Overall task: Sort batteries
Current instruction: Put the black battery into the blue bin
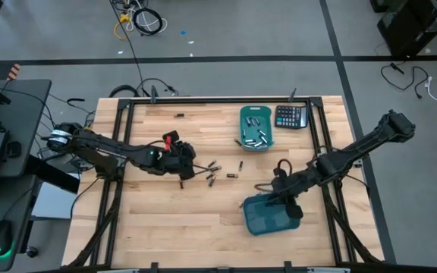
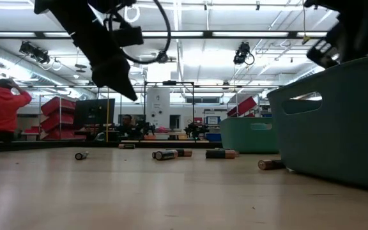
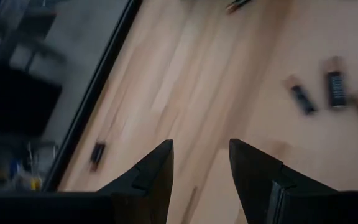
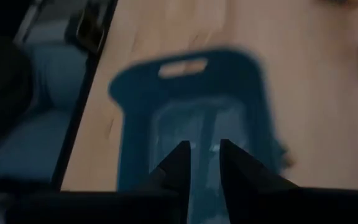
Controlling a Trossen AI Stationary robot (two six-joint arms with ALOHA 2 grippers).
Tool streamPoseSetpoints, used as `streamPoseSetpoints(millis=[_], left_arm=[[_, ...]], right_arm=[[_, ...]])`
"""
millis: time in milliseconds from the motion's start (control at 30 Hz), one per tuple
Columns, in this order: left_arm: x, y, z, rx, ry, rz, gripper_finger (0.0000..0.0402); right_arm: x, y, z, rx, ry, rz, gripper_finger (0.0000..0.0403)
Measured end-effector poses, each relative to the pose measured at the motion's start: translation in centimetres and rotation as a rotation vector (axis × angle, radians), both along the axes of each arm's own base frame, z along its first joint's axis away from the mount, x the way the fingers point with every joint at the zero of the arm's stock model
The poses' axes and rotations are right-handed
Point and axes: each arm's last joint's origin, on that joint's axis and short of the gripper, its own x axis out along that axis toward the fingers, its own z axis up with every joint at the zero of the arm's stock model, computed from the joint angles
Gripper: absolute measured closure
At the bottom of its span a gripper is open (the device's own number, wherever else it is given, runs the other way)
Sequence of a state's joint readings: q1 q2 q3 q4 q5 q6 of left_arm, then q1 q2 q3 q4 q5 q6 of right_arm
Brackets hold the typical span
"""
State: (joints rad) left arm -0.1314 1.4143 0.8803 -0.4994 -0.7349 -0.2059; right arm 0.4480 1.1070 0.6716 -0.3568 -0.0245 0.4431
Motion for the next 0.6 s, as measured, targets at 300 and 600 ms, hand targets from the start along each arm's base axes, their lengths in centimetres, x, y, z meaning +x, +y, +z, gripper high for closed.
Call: streamPoseSetpoints(millis=[300, 600], left_arm=[[-0.6, 5.1, -0.6, -0.247, -0.009, 0.209, 0.0244], [-2.3, 12.3, -0.8, -0.287, 0.179, 0.0, 0.0244]], right_arm=[[-1.0, -2.5, 2.8, -0.028, -0.175, -0.11, 0.0331], [-0.9, -3.9, 3.3, -0.061, -0.217, -0.143, 0.0331]])
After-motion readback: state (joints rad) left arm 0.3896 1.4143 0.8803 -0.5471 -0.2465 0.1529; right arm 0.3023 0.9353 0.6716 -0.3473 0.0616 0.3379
